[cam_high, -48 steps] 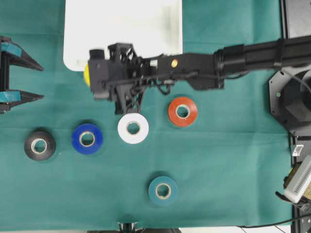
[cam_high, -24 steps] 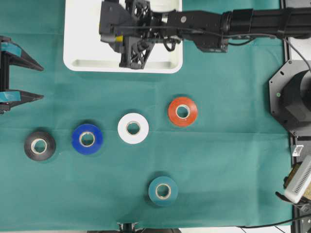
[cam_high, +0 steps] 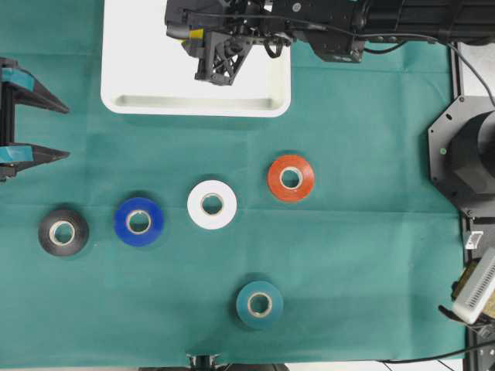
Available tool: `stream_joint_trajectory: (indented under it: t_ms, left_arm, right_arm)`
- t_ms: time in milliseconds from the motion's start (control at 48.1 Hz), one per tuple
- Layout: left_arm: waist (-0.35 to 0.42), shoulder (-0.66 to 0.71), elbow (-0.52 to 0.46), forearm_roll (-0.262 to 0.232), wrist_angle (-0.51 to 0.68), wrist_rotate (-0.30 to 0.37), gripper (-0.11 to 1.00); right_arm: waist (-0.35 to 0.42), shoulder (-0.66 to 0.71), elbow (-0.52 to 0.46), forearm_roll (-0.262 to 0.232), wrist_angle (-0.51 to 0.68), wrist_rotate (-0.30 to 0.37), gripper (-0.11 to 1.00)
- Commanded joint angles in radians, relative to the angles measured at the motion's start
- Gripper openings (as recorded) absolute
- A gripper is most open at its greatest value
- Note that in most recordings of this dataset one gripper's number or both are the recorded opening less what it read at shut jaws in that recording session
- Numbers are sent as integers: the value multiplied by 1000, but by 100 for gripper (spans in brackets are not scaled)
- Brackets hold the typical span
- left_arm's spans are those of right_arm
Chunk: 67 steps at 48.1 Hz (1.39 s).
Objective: Put the tape alternately from left to right into the white case.
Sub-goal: 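Lift the yellow tape with the right gripper into the white tray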
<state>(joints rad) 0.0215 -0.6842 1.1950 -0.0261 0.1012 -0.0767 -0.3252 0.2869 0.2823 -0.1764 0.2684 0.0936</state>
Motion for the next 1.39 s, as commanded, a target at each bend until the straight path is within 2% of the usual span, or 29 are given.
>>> stream_joint_trajectory:
  t_ms: [0, 790, 832, 894, 1040, 1102, 1185, 1372]
  left_arm:
    - [0, -2, -11, -2, -8, -2, 93]
    - [2, -2, -12, -2, -3, -2, 93]
    - [0, -2, -12, -2, -3, 0, 93]
    - [0, -2, -12, -2, -3, -2, 93]
    - [0, -2, -14, -2, -2, -2, 93]
    - [0, -2, -14, -2, -2, -2, 93]
    - [0, -2, -14, -2, -2, -2, 93]
    - [0, -2, -15, -2, -3, -2, 93]
  right_arm:
    - [-2, -17, -11, -3, -6, -2, 4]
    - [-9, -5, -5, -3, 28, 2, 4]
    - [-9, -5, -5, -3, 29, 2, 8]
    - [-9, -5, -5, -3, 31, 2, 22]
    - [-9, -5, -5, -3, 32, 2, 65]
    - [-8, -5, -5, -3, 31, 2, 79]
    - [-8, -5, -5, -3, 31, 2, 75]
    - [-9, -5, -5, -3, 31, 2, 75]
